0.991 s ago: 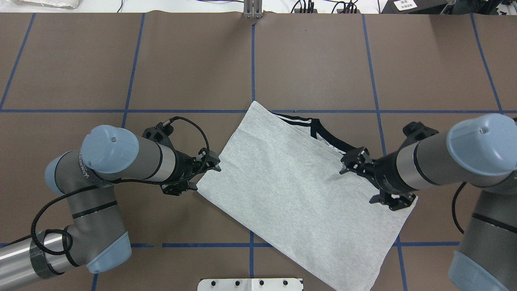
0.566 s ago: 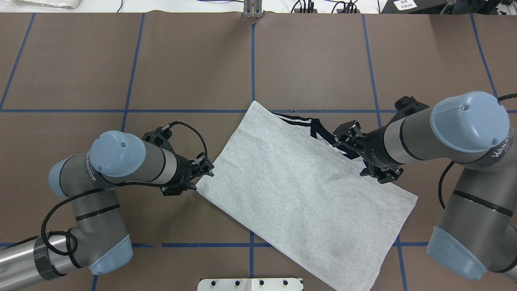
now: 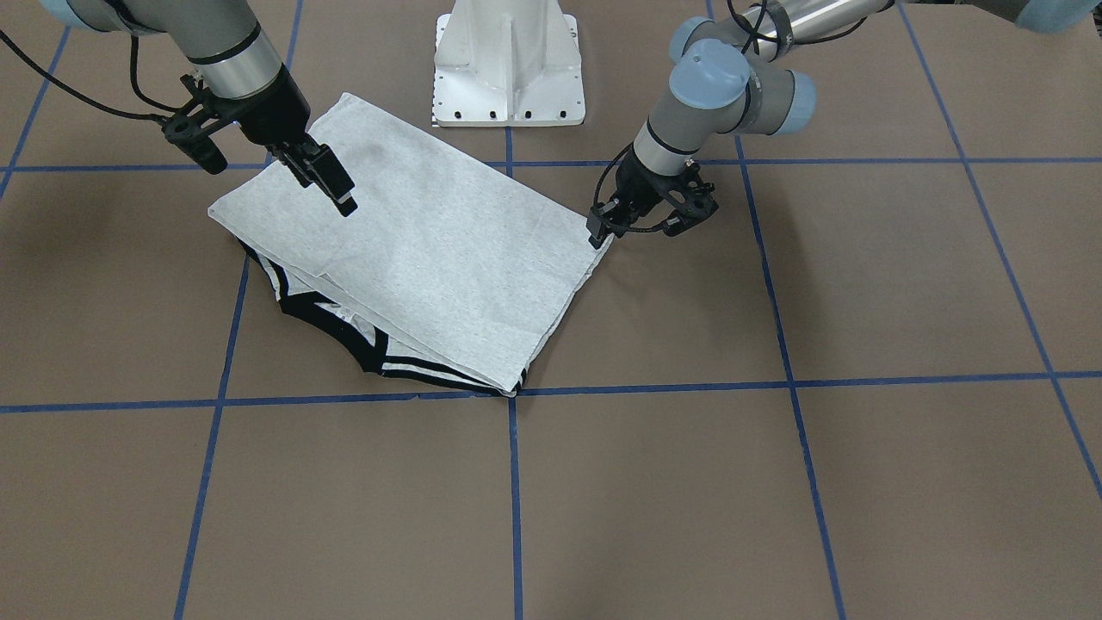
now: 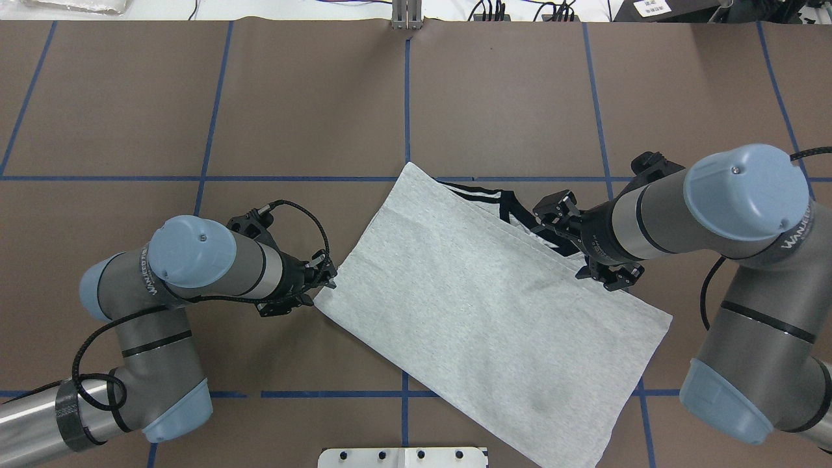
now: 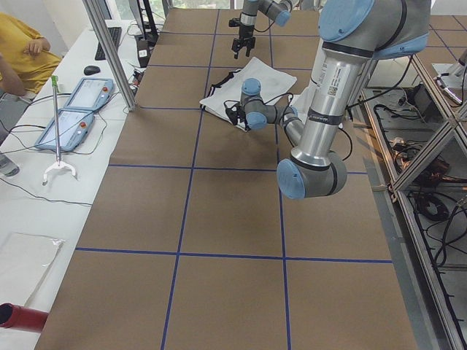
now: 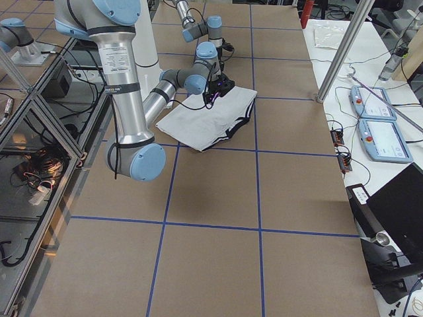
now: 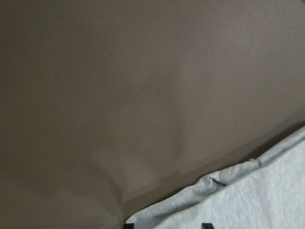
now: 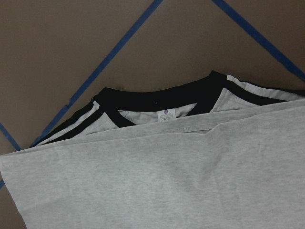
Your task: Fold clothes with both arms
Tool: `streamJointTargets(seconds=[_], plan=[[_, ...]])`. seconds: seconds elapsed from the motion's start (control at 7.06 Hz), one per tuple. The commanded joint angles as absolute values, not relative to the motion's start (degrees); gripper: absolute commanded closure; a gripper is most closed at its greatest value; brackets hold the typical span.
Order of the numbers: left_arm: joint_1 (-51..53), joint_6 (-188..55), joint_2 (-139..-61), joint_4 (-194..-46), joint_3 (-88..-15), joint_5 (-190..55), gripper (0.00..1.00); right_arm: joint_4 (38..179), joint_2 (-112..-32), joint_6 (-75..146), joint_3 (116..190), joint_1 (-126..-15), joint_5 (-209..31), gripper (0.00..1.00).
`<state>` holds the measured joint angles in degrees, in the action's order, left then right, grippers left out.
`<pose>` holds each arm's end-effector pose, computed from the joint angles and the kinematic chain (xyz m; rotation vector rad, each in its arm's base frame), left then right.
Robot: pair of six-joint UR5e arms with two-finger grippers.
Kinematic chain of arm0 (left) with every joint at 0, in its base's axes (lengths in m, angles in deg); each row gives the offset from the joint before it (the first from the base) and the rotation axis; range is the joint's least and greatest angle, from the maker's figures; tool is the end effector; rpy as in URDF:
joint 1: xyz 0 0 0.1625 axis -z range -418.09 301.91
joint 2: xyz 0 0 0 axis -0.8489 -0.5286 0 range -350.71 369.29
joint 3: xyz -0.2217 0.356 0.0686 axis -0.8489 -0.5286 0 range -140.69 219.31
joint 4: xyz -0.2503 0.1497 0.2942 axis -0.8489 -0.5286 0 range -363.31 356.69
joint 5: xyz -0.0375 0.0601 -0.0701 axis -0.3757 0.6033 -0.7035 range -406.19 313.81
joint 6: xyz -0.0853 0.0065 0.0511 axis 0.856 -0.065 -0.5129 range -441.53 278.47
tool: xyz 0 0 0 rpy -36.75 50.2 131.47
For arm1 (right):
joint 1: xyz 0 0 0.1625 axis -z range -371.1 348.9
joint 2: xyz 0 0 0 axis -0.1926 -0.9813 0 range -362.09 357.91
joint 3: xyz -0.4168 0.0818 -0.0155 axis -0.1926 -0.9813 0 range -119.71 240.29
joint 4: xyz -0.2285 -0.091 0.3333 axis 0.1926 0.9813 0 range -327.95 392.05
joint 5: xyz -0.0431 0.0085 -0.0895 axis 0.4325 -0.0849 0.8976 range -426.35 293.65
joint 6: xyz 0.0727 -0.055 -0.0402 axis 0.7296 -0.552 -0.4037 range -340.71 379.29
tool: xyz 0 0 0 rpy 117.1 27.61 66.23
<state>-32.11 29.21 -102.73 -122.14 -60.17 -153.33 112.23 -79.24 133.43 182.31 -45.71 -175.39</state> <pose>0.5170 -0.3677 0.3120 -0.2261 1.0717 -0.5766 -0.3600 -0.3708 0.2733 -0.2251 -0.9961 0.7794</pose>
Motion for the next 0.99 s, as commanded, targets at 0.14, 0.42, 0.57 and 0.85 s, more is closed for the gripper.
streamJointTargets(seconds=[0.14,0.42,0.57,0.85], plan=[[-32.77,29.21,-101.54,-122.13,-60.27,-153.33,0.47,112.21,-78.2,133.46,182.28,-45.73,-175.42,0.0],[-33.57,29.21,-102.24,-122.13,-60.45,-153.42,0.51,112.21,-78.2,133.55,182.1,-45.73,-175.42,0.0],[-34.26,29.21,-102.16,-122.13,-60.45,-153.33,0.59,112.21,-78.2,133.55,182.1,-45.73,-175.42,0.0],[-34.45,29.04,-101.89,-122.13,-60.01,-153.15,1.0,112.29,-78.2,133.64,182.1,-45.82,-175.42,0.0]])
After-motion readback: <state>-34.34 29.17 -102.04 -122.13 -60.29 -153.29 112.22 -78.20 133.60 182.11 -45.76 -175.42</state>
